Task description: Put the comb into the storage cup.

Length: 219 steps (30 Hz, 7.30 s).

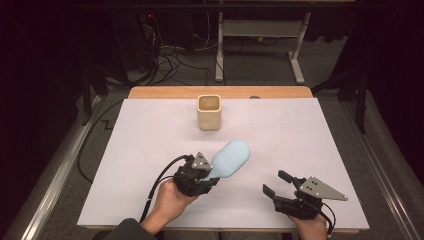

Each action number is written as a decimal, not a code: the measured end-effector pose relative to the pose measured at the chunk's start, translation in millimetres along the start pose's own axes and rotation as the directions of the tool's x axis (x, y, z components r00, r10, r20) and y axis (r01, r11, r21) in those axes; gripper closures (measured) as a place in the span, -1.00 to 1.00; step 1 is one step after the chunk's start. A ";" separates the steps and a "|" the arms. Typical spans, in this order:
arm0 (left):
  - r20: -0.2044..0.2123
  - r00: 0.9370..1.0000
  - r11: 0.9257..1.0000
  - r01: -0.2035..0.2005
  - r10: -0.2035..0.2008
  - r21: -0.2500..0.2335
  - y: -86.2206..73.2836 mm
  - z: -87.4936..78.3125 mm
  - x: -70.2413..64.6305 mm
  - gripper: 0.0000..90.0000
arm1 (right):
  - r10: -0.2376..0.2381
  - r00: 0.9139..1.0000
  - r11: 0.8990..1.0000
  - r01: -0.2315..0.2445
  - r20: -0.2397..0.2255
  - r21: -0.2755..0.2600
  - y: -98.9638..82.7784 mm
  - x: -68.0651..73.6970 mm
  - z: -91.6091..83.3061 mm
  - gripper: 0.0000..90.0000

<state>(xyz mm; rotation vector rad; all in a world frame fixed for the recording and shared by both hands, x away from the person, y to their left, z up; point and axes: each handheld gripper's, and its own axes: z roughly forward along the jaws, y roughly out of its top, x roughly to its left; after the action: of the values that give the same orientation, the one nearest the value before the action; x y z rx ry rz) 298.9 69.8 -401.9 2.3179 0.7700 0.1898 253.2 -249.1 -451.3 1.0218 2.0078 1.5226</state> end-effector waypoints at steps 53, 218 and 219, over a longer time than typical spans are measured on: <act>0.042 0.997 0.998 -0.060 0.061 -0.016 20.4 29.6 -24.5 0.53 | 0.160 0.971 0.987 -0.155 -0.175 0.045 20.2 7.3 49.2 -0.55; -0.271 0.913 0.884 0.165 -0.304 -0.437 -151.0 -68.0 80.6 -0.30 | 0.081 0.993 0.976 -0.062 -0.084 0.207 146.4 -27.4 64.4 0.20; -0.271 0.909 0.879 0.175 -0.318 -0.444 -152.6 -67.8 82.6 -0.30 | 0.085 0.993 0.975 -0.065 -0.085 0.210 147.0 -28.3 65.4 0.20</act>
<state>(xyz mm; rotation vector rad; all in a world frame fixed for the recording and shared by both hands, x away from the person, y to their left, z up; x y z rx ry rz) 271.0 246.2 -455.0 1.7834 1.0770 0.5867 361.7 -209.8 -335.7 1.1373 2.2552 1.4455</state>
